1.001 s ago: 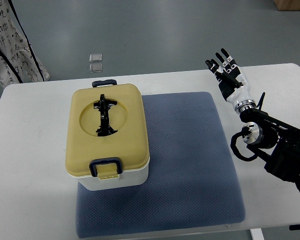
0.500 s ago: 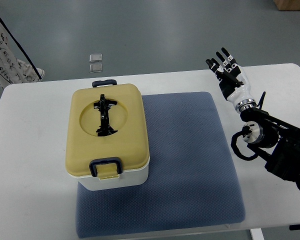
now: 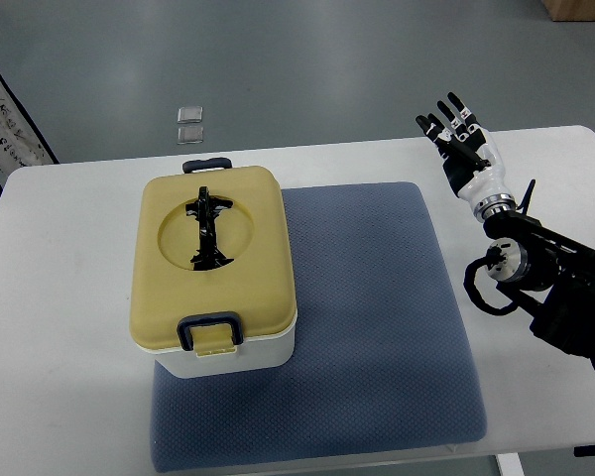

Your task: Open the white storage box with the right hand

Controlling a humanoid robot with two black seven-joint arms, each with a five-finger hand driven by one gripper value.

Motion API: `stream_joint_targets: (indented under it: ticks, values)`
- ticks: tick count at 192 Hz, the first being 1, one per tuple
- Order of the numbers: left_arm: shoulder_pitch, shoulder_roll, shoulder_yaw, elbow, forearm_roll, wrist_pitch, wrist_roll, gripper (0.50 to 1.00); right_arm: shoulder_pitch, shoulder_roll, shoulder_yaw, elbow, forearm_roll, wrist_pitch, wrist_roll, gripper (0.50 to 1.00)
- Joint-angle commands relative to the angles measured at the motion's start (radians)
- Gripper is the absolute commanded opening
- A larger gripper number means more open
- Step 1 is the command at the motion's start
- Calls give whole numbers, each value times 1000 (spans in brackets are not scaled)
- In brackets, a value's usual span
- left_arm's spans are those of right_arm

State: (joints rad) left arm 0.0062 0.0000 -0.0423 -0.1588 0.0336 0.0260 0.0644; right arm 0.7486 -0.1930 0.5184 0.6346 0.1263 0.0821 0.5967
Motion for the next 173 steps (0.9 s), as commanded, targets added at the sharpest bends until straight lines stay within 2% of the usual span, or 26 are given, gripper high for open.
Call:
stream_joint_targets:
  ticks: [1,60,117,140,173]
  values:
    - [0,0,-1,-1,0,0,0,1000,2,4,-3,-18,-23,2,0,930]
    - [0,0,-1,1,0,0,0,1000,14,-37,-18,-6,-40,33,-2,930]
    - [0,0,-1,-1,0,0,0,1000,173,-118,-195,7,-151,31,14,930]
    - [0,0,-1,1,0,0,0,1000,255,-174,-290,42,-278,25,14,930]
    - [0,0,-1,-1,0,0,0,1000,370,-255,-420,155,-448,24,14,930]
